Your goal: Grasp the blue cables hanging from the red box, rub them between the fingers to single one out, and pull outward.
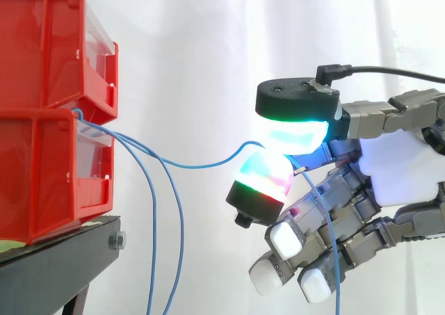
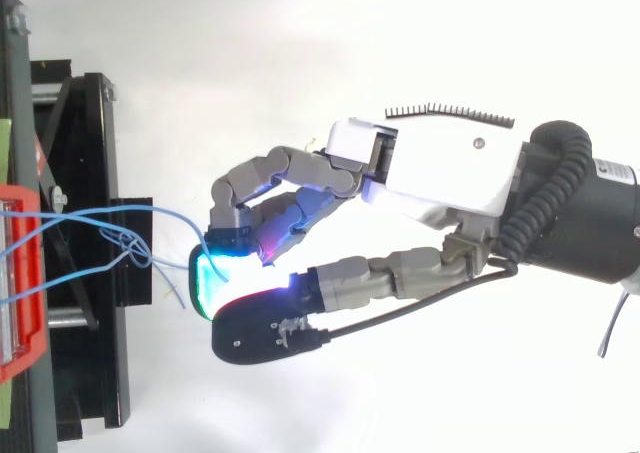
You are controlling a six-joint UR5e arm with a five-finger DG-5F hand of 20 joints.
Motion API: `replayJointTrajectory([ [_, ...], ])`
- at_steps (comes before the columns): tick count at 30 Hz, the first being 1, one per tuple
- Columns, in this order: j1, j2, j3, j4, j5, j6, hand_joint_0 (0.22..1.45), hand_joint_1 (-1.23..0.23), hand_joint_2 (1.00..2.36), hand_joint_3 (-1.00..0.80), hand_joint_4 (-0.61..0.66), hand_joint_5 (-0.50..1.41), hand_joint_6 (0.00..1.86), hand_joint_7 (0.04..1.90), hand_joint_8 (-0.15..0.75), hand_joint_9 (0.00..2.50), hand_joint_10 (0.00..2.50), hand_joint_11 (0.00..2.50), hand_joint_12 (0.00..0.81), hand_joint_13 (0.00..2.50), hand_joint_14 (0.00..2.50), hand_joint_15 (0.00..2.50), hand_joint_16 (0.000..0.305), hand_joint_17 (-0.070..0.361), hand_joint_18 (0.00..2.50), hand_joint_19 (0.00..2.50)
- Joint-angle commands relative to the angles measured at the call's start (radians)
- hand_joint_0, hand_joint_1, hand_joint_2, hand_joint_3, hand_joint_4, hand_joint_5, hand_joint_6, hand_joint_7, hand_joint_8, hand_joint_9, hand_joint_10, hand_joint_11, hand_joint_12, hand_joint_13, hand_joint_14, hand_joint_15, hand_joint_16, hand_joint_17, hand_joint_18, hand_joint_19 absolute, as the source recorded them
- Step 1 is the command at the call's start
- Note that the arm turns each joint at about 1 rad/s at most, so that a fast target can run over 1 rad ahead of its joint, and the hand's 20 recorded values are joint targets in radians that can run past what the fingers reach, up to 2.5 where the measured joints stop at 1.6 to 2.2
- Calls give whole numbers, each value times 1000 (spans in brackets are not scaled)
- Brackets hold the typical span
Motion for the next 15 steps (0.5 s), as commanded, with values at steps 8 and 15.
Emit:
replayJointTrajectory([
  [8, 0, 0, 1, -1, 0, 0, 598, -739, 1027, -41, 205, -183, 862, 1232, 350, 853, 12, 602, 391, 729, 16, 478, 50, 113, 592, 592],
  [15, 0, 0, 0, 1, 0, 0, 600, -738, 1026, -43, 201, -183, 862, 1233, 351, 853, 9, 605, 392, 730, 15, 473, 50, 112, 588, 595],
])
